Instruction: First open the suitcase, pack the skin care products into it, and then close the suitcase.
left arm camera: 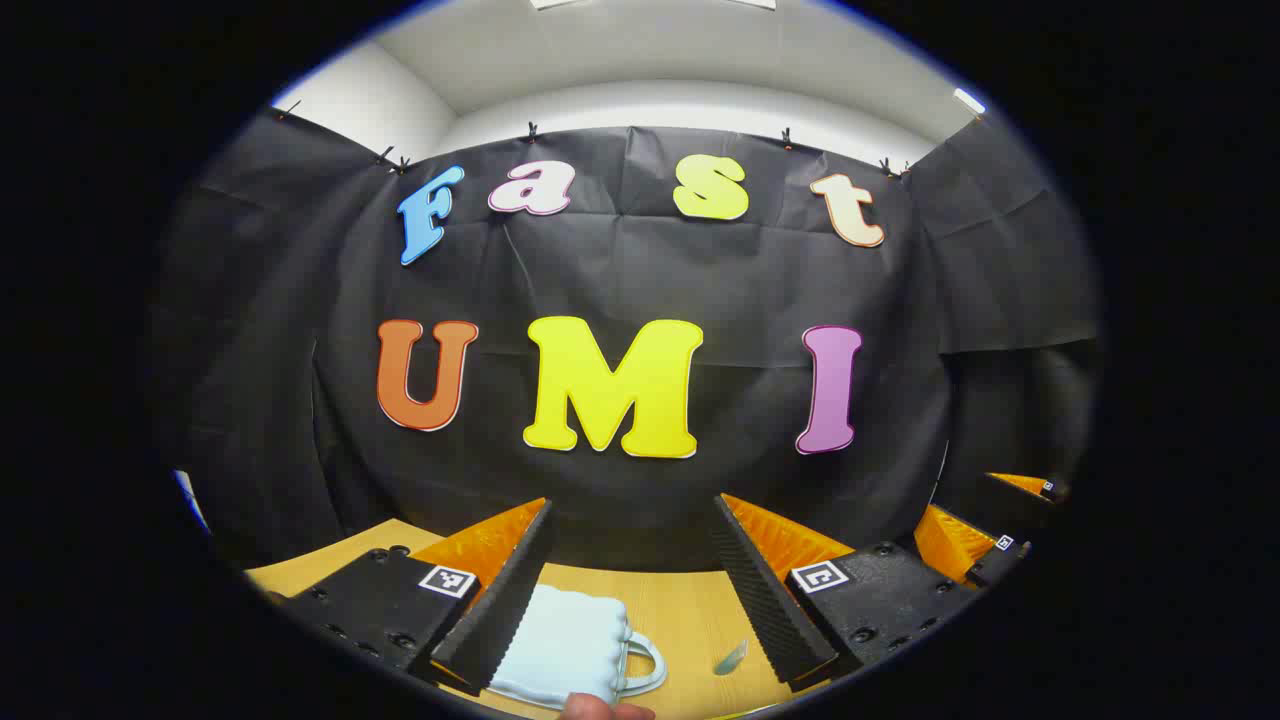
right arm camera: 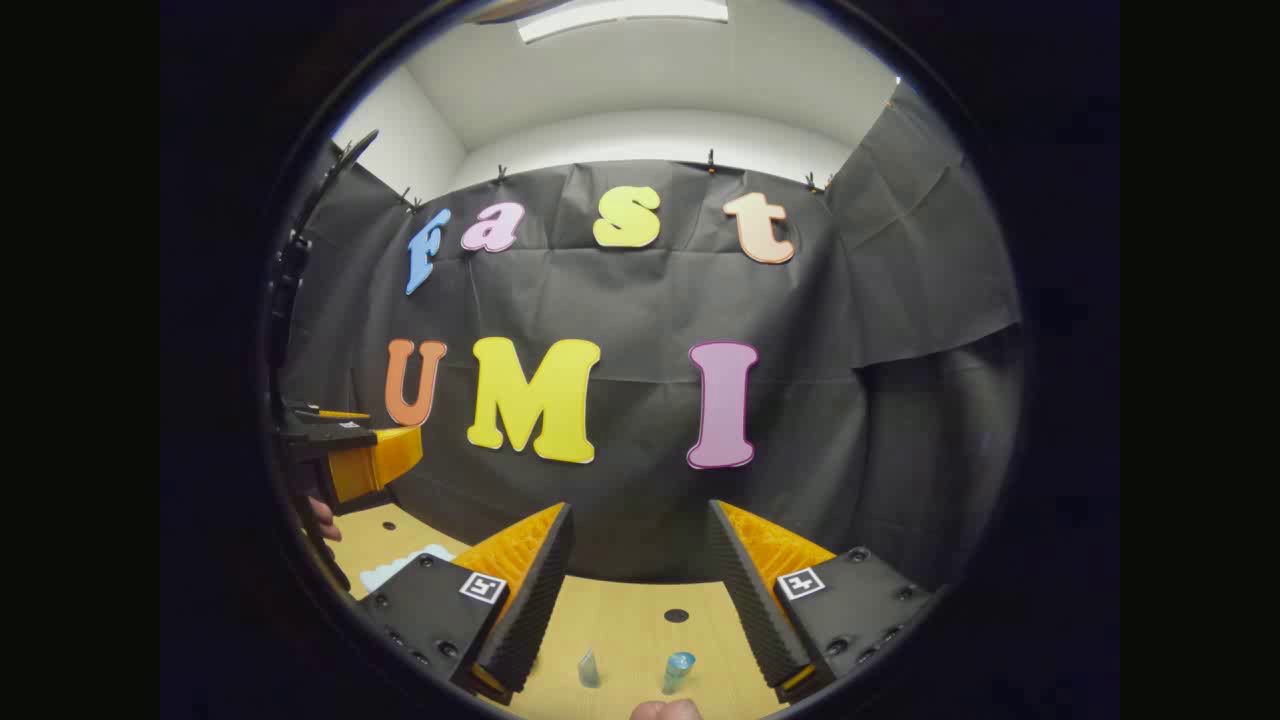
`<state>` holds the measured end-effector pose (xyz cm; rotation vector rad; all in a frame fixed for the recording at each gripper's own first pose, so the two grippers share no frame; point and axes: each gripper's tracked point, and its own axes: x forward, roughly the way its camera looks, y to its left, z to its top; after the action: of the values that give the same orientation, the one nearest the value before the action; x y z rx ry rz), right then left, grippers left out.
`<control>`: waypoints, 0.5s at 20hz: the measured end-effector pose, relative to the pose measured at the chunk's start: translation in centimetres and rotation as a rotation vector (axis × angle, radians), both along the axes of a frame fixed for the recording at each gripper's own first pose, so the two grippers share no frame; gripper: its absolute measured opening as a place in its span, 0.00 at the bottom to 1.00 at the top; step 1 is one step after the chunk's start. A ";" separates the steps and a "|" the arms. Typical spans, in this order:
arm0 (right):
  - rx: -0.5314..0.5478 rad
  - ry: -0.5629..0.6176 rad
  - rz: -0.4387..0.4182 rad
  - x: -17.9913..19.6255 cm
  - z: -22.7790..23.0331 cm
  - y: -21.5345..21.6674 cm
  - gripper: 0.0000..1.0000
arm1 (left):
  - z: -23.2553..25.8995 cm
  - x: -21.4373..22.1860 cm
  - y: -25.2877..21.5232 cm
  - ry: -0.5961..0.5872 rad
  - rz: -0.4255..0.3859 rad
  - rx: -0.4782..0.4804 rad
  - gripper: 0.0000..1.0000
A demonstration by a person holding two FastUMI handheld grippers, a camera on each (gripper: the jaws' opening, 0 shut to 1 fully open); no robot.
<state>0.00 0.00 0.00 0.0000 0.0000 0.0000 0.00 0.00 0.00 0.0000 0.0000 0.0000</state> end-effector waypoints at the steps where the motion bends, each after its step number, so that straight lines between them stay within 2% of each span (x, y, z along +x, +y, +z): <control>1: 0.001 0.006 0.003 0.1 -0.3 0.0 0.79 | -0.4 -0.1 -0.2 0.007 0.000 -0.015 0.98; 4: -0.004 0.018 0.001 -0.1 -0.9 -0.1 0.79 | -1.5 -0.2 -0.3 0.023 0.007 -0.038 0.98; 10: 0.006 0.036 -0.002 -0.1 -1.7 -0.2 0.79 | -3.6 -0.6 -0.5 0.055 -0.004 -0.008 0.98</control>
<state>-0.08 -0.21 -1.72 0.0056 0.0365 -0.0022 -0.59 -0.55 -3.58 -0.0080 0.0548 -0.0041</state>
